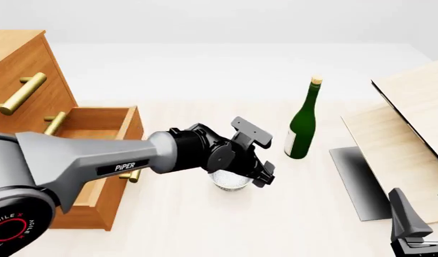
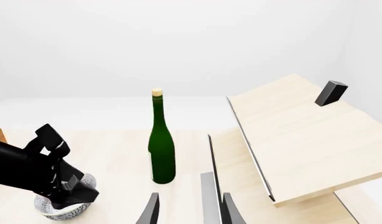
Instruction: Put the bowl in the bottom drawer of the cabinet.
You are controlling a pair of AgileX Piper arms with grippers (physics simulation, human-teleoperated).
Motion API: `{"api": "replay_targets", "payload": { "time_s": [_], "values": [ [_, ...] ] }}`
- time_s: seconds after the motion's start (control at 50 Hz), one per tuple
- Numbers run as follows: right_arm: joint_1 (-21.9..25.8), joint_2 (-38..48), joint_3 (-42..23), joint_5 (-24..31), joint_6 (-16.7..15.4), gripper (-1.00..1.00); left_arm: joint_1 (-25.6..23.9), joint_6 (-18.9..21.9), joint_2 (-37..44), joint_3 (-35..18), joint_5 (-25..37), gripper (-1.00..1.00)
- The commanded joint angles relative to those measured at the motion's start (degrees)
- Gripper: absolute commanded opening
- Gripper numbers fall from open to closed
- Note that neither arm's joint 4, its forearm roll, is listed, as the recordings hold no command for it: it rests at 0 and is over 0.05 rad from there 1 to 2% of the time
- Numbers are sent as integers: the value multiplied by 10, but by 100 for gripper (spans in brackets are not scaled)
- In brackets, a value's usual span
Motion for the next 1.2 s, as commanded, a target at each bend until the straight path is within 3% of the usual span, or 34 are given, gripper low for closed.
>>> {"api": "replay_targets", "payload": {
  "time_s": [0.02, 1.2],
  "values": [
    [0, 0, 0, 0, 0, 100, 1, -7, 10, 5, -10, 100],
    [0, 0, 0, 0, 0, 100, -7, -66, 51, 42, -75, 100]
  ]
}}
